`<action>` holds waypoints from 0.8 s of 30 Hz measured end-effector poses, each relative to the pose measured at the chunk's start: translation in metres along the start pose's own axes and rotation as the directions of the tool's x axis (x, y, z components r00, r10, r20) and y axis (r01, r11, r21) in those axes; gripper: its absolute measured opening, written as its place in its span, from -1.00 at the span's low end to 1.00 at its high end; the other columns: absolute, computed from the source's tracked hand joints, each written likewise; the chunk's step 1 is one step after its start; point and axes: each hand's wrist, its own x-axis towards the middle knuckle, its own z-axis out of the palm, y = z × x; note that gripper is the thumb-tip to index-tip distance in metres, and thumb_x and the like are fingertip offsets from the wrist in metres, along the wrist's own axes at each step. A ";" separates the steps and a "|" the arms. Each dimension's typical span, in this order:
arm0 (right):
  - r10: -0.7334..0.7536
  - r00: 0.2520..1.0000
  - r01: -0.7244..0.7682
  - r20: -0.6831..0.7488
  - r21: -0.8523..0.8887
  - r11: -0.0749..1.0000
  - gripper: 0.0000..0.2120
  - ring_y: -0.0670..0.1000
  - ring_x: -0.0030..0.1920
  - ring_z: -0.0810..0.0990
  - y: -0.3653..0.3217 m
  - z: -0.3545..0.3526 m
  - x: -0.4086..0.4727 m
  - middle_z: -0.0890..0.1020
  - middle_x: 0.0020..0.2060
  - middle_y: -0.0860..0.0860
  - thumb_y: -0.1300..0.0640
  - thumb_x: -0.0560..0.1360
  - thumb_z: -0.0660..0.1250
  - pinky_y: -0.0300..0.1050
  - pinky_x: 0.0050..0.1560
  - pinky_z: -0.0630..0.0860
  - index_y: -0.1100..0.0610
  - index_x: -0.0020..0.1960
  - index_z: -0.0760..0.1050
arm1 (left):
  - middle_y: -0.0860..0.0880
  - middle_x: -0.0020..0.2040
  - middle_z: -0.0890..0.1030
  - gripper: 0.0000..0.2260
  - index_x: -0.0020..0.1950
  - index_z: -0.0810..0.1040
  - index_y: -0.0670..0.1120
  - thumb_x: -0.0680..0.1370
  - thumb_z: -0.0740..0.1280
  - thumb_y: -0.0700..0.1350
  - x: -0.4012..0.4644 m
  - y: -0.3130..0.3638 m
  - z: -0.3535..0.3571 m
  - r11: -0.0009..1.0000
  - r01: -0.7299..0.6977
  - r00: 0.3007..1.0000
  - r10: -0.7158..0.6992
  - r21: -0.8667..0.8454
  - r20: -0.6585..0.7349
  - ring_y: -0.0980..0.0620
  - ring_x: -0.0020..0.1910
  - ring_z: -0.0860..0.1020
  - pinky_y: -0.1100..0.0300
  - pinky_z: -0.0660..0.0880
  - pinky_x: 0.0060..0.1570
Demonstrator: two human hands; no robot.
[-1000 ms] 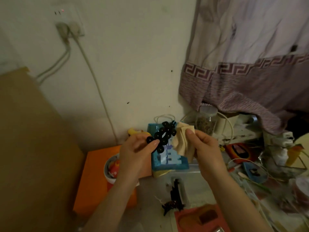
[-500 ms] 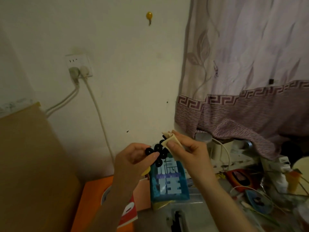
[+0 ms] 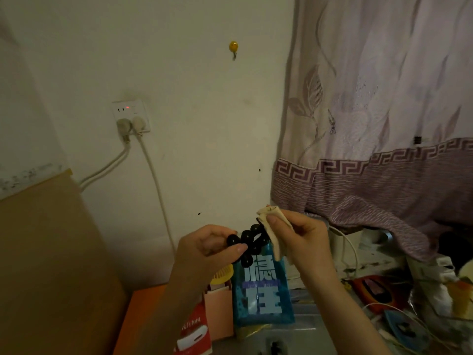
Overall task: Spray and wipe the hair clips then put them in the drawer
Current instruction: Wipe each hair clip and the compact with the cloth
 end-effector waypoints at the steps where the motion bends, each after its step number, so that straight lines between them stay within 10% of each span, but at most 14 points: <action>1: 0.021 0.999 -0.020 -0.028 0.009 1.000 -0.85 -0.09 -0.16 0.68 0.001 -0.001 0.002 0.72 -0.19 -0.03 0.25 0.45 0.40 -0.23 -0.17 0.58 0.10 -0.02 0.68 | -0.12 -0.26 0.70 -0.86 -0.23 0.65 -0.08 0.24 0.50 -0.20 0.000 0.001 -0.001 1.000 0.004 1.000 -0.004 -0.015 0.000 -0.05 -0.25 0.69 0.28 0.58 -0.30; 12: 0.227 0.974 -0.223 0.001 0.170 0.960 -0.75 0.10 -0.29 0.54 -0.017 -0.017 0.008 0.63 -0.27 0.20 -0.02 0.37 0.34 -0.17 -0.31 0.54 0.14 -0.17 0.68 | -0.12 -0.23 0.71 -0.83 -0.14 0.63 -0.15 0.29 0.48 -0.20 0.006 0.005 -0.009 0.998 -0.015 0.999 0.013 -0.053 -0.038 -0.01 -0.25 0.69 0.34 0.55 -0.30; 19: 0.123 0.952 -0.148 0.279 0.072 0.986 -0.79 -0.04 -0.25 0.65 -0.025 -0.011 0.005 0.71 -0.22 0.07 -0.01 0.36 0.37 -0.25 -0.26 0.55 0.02 -0.08 0.71 | -0.09 -0.26 0.71 -0.83 -0.17 0.64 -0.11 0.35 0.47 -0.35 0.012 0.005 -0.006 0.997 -0.058 0.998 0.057 0.054 0.007 0.00 -0.26 0.68 0.30 0.58 -0.26; 24: 0.171 0.936 -0.174 0.308 -0.018 0.985 -0.83 -0.05 -0.20 0.67 -0.022 -0.015 0.006 0.72 -0.19 0.05 0.02 0.35 0.38 -0.29 -0.21 0.56 0.00 -0.12 0.70 | -0.10 -0.24 0.71 -0.76 -0.11 0.65 -0.11 0.26 0.48 -0.10 0.017 0.016 -0.011 0.998 -0.022 0.998 0.018 0.059 0.067 -0.01 -0.23 0.69 0.26 0.61 -0.26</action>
